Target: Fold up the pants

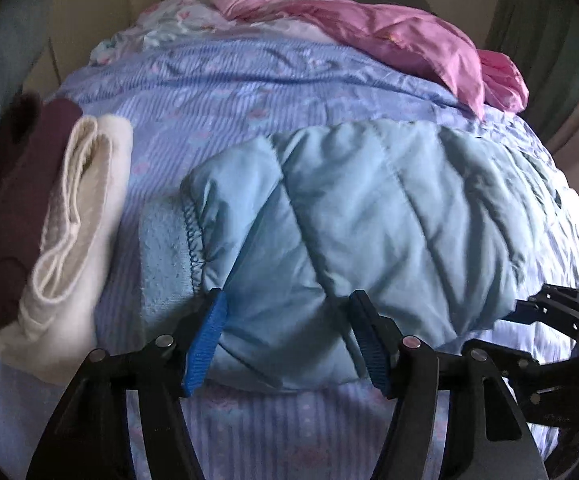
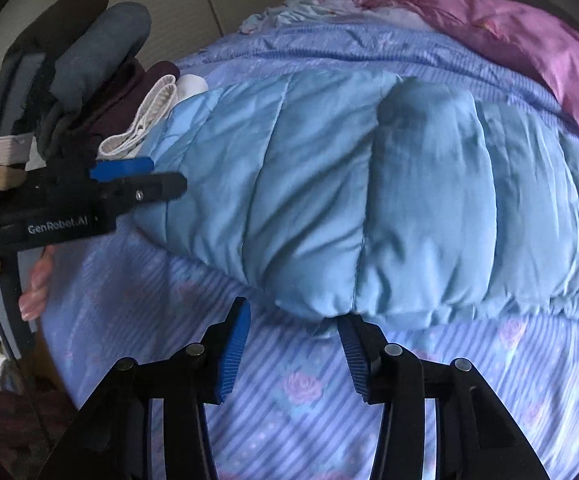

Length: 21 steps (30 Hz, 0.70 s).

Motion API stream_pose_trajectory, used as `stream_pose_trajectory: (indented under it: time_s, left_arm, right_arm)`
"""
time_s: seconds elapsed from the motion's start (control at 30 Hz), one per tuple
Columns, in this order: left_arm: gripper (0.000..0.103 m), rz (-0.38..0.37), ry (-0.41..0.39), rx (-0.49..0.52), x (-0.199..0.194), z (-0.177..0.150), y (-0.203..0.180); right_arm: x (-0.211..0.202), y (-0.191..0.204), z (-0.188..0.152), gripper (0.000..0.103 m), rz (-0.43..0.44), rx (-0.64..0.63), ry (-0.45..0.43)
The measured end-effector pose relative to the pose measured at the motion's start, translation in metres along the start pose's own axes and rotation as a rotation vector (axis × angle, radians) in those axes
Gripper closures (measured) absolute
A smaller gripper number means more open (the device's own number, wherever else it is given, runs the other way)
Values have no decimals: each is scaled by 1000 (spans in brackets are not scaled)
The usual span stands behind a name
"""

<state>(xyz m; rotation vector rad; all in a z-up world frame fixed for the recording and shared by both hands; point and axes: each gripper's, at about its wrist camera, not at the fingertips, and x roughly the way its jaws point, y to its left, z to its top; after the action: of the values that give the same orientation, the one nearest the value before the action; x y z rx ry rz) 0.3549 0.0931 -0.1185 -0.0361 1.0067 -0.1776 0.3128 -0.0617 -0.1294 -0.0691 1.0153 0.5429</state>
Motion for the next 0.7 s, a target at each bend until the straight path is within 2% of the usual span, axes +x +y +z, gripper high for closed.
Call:
stream_pose_trajectory:
  time_s: [0.17,0.23,0.3,0.43,0.6,0.7]
  left_arm:
    - [44,10,22,-34,14,7,10]
    - [44,17,26,-38,15,9,10]
    - [44,23,33,-33,15,9,9]
    - [44,35,44,-15,9,8,6]
    - [47,57,61,49,8,1,0]
    - [47,76,63,56,7,1,-2]
  right_arm:
    - [-1,-2,9,58,7,-30,-37]
    - [-4,-6,14,75,5,-14,-58]
    - [-5,-9,16,83,21,-3,-62]
    - [-4,-8,14,94,56,-7,-25]
    - [-3,5,-4,96,99,-87,87]
    - [12,-2,-9,98,64,-55,128]
